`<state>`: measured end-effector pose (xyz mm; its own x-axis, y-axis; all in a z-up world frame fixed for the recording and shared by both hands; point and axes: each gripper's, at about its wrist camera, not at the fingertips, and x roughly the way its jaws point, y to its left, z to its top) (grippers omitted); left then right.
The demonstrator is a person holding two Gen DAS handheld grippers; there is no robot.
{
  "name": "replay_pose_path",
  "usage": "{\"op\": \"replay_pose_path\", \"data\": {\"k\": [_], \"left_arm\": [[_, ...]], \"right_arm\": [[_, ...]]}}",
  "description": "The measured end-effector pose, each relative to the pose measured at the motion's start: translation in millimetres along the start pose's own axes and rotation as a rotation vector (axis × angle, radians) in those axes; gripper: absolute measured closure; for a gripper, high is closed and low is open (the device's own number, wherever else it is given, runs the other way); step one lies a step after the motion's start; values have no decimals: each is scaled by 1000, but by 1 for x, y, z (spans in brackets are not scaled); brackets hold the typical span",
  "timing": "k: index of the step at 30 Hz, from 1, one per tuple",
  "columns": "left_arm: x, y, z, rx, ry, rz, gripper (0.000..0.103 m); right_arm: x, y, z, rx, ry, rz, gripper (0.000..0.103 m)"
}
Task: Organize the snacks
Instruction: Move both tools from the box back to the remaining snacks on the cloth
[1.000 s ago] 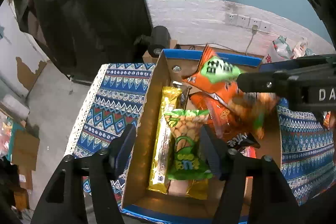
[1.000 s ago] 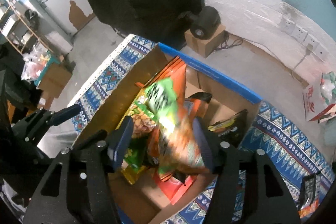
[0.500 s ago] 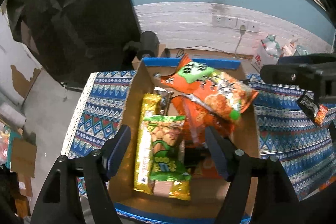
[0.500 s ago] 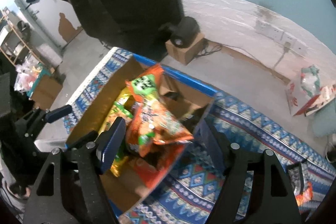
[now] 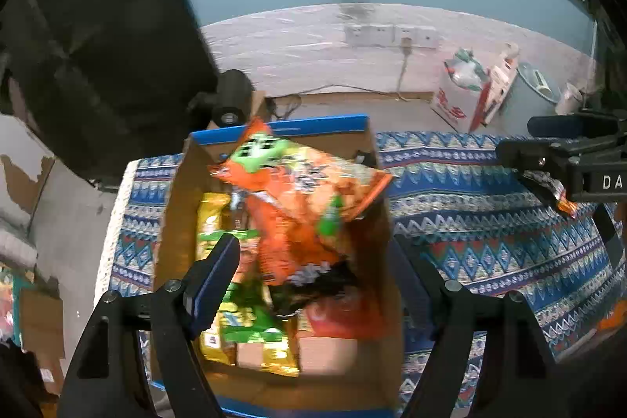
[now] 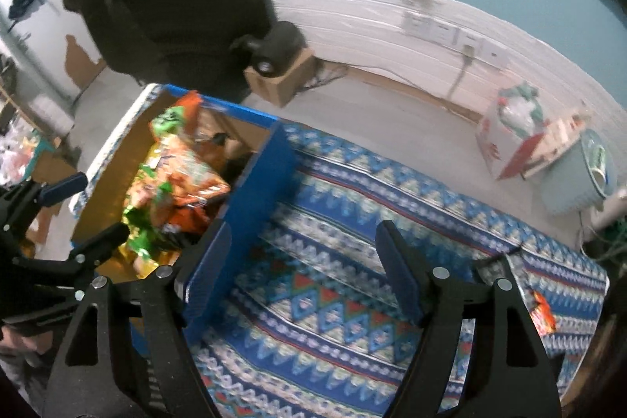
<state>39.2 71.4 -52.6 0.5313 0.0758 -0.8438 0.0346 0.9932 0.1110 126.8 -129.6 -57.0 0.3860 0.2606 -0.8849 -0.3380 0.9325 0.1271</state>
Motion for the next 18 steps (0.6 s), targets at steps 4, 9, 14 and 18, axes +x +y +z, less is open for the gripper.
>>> {"op": "replay_pose_path", "data": {"k": [4, 9, 14, 18], "left_arm": [[3, -23, 4, 27, 8, -17, 24], [8, -49, 10, 61, 22, -36, 24], [13, -73, 16, 94, 31, -36, 24], [16, -91, 21, 118, 33, -40, 24]], "right_arm": [[-8, -26, -10, 32, -7, -36, 27], [-15, -64, -23, 84, -12, -81, 27], [-21, -98, -37, 142, -3, -102, 27], [-26, -121, -47, 172, -4, -120, 27]]}}
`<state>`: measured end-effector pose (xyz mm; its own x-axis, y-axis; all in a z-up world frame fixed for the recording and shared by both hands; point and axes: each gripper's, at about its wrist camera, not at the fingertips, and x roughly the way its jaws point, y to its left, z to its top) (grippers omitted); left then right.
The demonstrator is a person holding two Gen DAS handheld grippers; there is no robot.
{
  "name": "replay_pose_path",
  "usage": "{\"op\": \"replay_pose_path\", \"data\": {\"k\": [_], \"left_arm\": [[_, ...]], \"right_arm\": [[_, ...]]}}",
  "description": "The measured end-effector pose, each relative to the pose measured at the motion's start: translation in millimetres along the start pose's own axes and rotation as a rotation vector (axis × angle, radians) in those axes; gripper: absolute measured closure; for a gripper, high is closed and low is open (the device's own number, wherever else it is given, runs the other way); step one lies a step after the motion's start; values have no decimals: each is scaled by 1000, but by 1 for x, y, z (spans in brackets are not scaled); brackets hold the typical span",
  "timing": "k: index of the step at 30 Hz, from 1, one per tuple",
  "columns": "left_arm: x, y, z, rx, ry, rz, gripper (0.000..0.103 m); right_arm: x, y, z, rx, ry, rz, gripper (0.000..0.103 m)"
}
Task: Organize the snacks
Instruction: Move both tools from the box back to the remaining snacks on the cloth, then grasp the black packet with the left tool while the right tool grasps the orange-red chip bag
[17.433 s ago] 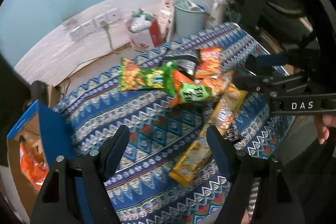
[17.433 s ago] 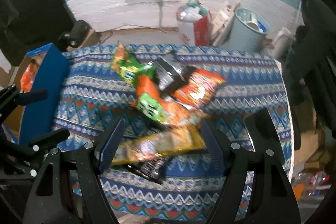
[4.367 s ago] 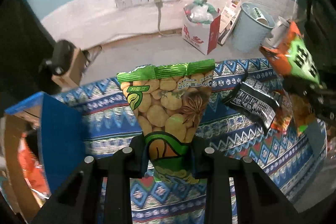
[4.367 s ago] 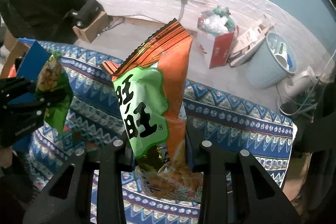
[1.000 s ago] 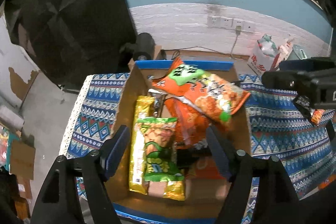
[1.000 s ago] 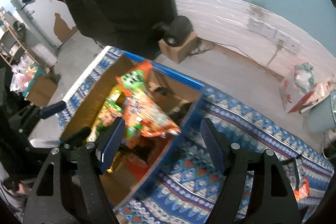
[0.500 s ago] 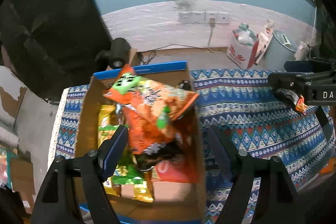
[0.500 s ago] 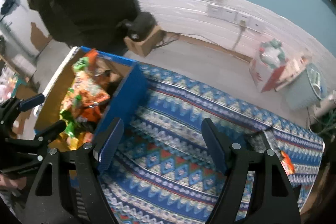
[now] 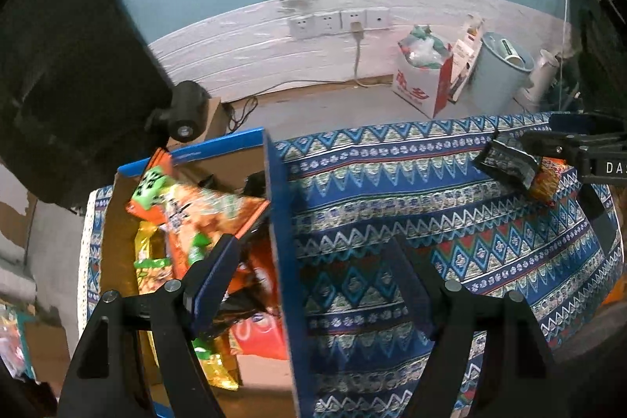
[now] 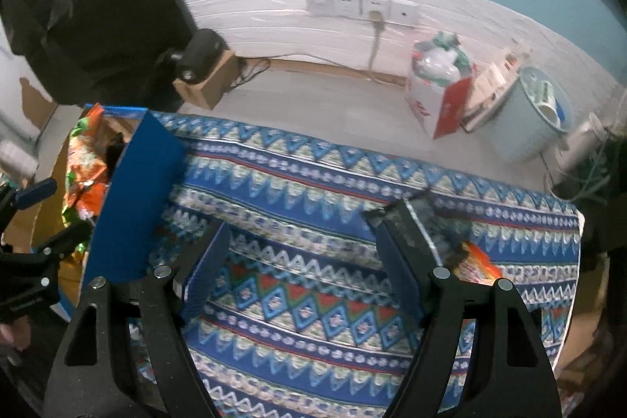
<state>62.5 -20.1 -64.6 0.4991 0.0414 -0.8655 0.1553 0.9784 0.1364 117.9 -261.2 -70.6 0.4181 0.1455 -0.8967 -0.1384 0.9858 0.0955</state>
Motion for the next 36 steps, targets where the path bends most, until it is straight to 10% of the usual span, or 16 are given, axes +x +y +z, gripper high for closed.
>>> {"op": "replay_pose_path", "data": {"k": [22, 36], "left_arm": [[87, -66, 51, 21, 115, -35, 23], [128, -107, 56, 76, 209, -74, 23]], "right_arm": [[57, -122, -1, 104, 92, -202, 27], [101, -131, -14, 66, 221, -244, 27]]}}
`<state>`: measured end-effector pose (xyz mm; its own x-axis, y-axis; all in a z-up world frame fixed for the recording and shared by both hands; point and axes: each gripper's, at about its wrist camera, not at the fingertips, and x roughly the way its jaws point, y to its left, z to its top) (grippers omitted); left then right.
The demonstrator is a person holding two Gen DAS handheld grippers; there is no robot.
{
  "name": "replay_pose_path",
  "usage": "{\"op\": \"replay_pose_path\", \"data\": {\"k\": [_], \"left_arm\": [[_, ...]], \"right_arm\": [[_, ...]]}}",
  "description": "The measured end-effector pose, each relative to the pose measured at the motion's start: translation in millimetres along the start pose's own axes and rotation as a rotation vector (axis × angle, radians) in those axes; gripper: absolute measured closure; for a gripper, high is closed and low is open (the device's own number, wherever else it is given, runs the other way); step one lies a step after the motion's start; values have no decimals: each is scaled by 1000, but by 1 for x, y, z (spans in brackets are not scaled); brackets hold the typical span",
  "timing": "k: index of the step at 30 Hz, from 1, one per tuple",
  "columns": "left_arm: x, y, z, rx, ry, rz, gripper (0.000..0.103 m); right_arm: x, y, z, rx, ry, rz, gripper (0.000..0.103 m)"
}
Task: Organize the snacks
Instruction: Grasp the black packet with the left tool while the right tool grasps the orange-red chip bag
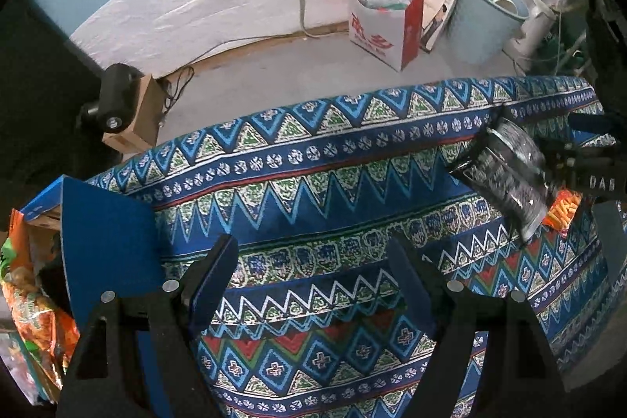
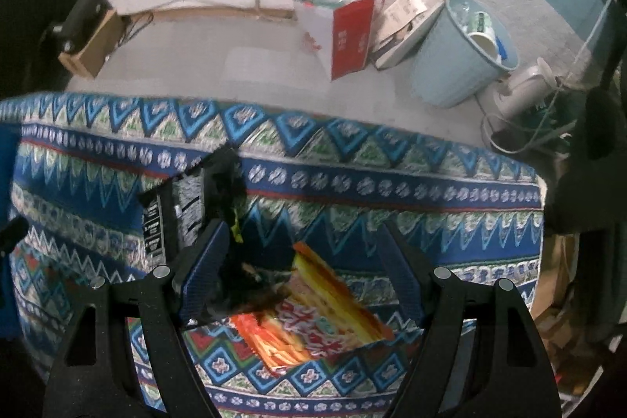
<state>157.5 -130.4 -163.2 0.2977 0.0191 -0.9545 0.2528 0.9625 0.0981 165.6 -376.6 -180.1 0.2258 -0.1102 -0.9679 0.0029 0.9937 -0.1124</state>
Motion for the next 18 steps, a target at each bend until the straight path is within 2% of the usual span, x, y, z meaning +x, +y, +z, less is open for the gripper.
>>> {"op": "replay_pose_path", "data": {"k": [13, 18], "left_arm": [[-3, -2, -11, 13, 25, -14, 23], [-2, -1, -17, -30, 58, -49, 23]], "right_arm": [[5, 63, -25, -88, 84, 138, 26], [-9, 63, -35, -48, 56, 148, 26]]}}
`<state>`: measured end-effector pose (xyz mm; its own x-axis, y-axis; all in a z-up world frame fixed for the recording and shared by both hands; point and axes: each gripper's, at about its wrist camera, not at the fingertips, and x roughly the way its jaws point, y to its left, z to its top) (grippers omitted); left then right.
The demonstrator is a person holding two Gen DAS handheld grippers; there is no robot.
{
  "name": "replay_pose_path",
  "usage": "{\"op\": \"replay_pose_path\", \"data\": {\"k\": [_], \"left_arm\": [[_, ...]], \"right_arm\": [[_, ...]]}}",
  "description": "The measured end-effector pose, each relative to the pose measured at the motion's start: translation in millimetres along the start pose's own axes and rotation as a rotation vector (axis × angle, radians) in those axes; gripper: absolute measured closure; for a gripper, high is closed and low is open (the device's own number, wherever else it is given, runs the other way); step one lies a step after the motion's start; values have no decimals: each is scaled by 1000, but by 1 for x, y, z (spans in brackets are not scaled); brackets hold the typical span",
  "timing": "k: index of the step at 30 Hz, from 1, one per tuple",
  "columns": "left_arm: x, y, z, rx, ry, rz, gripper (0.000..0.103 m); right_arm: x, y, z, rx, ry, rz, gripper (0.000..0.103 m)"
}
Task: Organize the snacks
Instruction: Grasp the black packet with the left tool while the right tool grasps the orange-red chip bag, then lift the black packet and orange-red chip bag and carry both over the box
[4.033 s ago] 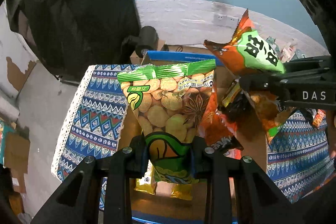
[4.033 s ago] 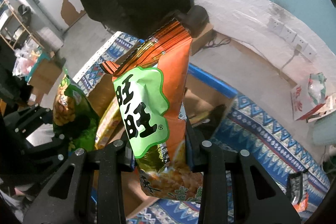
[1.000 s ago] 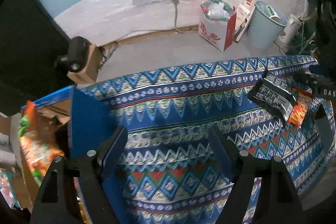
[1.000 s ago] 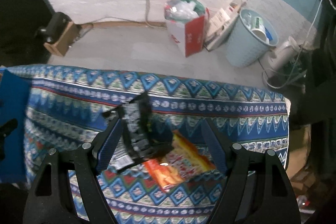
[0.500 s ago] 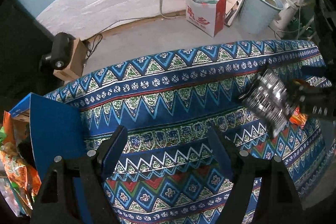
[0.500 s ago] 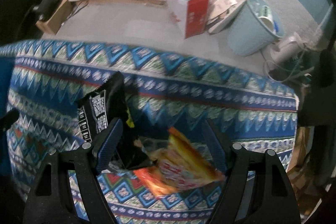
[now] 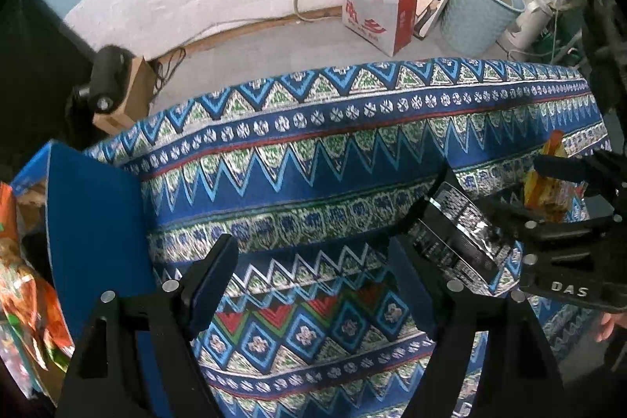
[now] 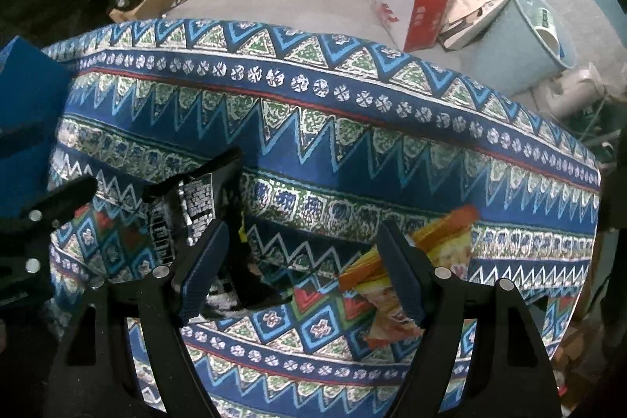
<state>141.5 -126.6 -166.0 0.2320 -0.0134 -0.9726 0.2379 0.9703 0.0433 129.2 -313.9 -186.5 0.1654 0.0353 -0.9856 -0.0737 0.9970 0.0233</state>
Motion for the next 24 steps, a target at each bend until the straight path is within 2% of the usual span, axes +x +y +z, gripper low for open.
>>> {"op": "replay_pose_path", "data": {"k": [6, 9, 14, 24], "left_arm": [[2, -6, -6, -95, 43, -78, 22], [6, -14, -8, -159, 84, -140, 22], [13, -25, -9, -295, 138, -231, 22], [37, -50, -7, -390, 179, -236, 17]], "right_arm": [[-33, -16, -11, 1, -65, -11, 25], [-41, -31, -14, -8, -66, 1, 25], [-40, -48, -20, -108, -47, -7, 25], [-4, -69, -28, -104, 10, 19, 25]]}}
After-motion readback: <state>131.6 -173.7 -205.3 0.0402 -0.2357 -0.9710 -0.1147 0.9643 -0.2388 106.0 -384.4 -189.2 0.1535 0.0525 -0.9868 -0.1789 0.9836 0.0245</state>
